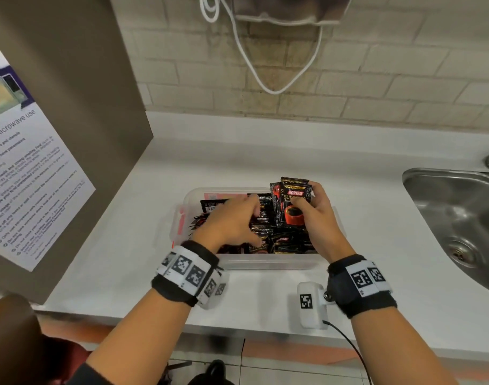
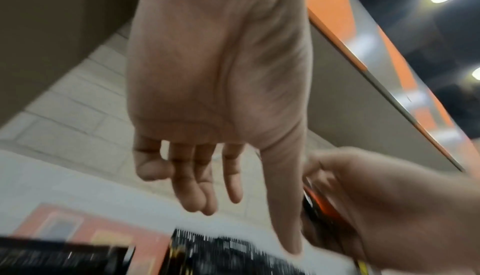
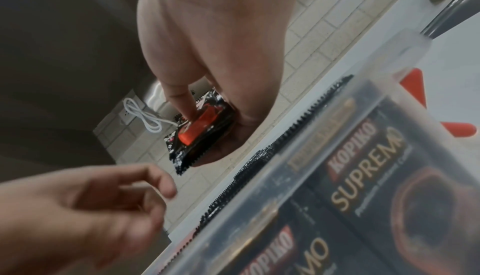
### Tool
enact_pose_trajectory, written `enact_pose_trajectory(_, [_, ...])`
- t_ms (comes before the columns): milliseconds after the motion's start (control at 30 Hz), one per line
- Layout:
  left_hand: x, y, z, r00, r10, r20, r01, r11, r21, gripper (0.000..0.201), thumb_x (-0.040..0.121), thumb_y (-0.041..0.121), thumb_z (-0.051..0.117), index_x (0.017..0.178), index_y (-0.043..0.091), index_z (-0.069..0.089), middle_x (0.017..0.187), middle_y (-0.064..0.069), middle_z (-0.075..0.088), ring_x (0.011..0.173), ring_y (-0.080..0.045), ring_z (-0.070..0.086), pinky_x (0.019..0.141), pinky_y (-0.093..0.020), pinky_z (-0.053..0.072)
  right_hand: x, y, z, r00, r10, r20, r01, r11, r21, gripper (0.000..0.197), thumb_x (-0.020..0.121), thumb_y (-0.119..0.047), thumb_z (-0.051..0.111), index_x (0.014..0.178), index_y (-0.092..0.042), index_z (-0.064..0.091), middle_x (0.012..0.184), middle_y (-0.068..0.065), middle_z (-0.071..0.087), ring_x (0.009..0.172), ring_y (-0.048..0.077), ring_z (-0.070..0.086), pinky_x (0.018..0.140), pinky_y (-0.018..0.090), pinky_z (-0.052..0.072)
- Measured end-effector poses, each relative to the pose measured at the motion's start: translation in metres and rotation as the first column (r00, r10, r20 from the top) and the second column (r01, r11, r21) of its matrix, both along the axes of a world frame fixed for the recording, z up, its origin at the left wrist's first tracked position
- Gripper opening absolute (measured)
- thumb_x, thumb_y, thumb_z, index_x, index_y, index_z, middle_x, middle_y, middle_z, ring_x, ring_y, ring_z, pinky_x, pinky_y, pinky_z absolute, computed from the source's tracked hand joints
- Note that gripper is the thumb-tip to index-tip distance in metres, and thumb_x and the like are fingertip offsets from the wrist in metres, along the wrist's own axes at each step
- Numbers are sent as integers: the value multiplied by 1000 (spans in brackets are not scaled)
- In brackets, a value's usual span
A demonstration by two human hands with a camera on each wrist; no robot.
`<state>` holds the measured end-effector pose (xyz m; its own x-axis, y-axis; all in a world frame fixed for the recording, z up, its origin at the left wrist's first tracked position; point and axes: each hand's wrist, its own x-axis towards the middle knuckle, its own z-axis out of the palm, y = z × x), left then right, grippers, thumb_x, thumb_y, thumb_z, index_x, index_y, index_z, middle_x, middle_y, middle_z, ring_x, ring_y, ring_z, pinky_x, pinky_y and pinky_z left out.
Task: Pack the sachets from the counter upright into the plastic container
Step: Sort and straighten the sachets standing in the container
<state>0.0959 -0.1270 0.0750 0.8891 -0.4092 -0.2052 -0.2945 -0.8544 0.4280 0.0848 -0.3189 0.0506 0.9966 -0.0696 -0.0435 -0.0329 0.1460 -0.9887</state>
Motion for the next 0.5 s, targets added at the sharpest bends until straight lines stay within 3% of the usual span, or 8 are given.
enact_pose_trajectory(100, [6,9,29,998,64,-7,-63,948,-311,43,85,40,76,118,30,51,102,8,58,89,-10,61,75,-26,51,-2,0,1,1000,21,-1,-21,1000,-1,29,99,-9,56,125,-20,52,91,-3,75,80,16,72,63,28,57])
enact_pose_trajectory(200, [9,5,44,994,102,-39,-107,842,-529,34,90,34,73,121,30,59,102,7,66,87,-10,66,78,-30,57,-2,4,5,997,75,31,-76,997,3,27,99,-8,56,124,-18,55,96,4,75,83,21,72,64,33,59])
enact_pose_trajectory(300, [9,-2,42,984,144,-108,-180,780,-599,26,92,12,70,117,20,65,97,-2,67,77,-21,70,79,-44,61,-3,8,9,992,109,67,-108,994,-15,25,99,-9,56,120,-21,58,99,6,73,84,21,71,64,34,59])
enact_pose_trajectory(400, [9,1,37,962,220,-159,-269,691,-671,21,91,3,69,106,17,66,91,-5,67,66,-20,70,78,-41,61,-4,6,11,994,65,92,-64,998,-14,23,99,-6,55,117,-19,58,98,0,72,81,16,70,62,28,57])
enact_pose_trajectory(500, [8,7,33,933,301,-195,-345,606,-716,22,90,0,67,101,18,61,96,-9,69,66,-24,73,78,-43,62,-3,-1,11,998,24,64,-25,1000,19,21,100,-3,53,114,-19,57,94,-2,73,81,17,71,62,26,56])
